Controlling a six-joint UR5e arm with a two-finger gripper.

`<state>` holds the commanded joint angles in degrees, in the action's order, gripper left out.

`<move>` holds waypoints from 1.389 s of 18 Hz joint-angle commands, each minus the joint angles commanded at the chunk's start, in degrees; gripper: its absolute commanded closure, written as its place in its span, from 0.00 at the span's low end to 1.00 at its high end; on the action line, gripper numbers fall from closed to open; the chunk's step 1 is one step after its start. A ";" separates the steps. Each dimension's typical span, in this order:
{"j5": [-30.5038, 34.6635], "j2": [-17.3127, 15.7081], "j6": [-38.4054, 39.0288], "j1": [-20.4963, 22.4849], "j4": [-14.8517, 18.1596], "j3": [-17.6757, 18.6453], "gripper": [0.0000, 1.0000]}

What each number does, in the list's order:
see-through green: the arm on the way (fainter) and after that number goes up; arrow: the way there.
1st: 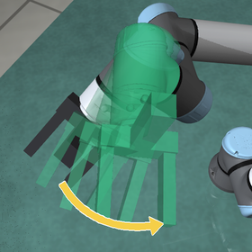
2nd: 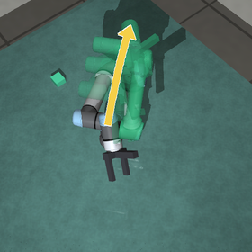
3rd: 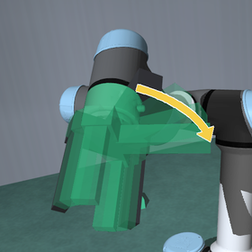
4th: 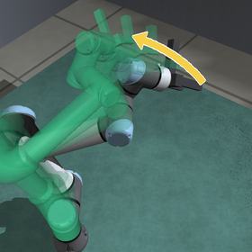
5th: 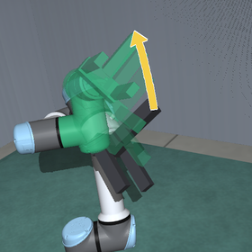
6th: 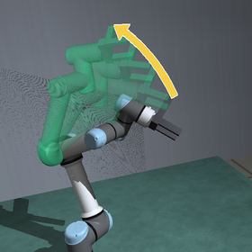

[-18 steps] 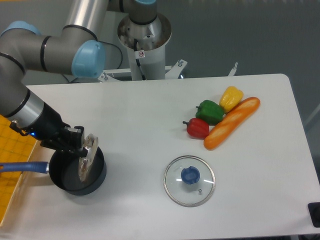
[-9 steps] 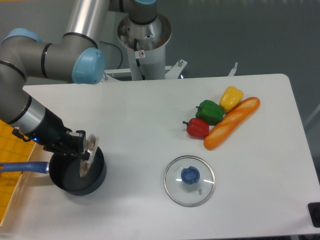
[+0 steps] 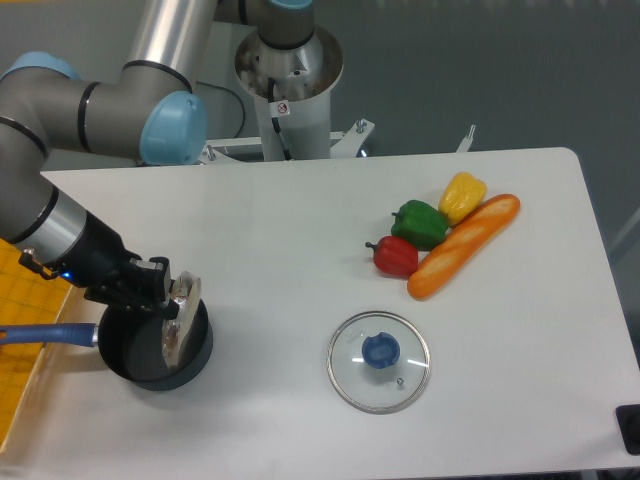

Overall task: Put the toast in the pot
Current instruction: 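Hold the toast upright inside the saucepan and adjust its position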

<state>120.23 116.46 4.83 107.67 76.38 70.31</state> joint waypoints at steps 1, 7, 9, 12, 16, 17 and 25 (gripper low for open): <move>0.00 0.00 0.00 0.00 0.00 -0.09 1.00; 0.09 0.44 0.61 -0.09 -0.09 0.00 1.00; 0.00 0.53 0.62 -0.09 -0.09 0.00 1.00; 0.26 0.61 0.70 -0.35 -0.09 0.52 1.00; 0.35 1.05 0.79 -0.44 -0.18 0.70 1.00; 0.53 1.31 0.79 -0.44 -0.35 0.70 1.00; 0.97 2.37 1.32 -0.97 -0.53 1.05 1.00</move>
<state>121.20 118.83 6.15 106.70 75.85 71.37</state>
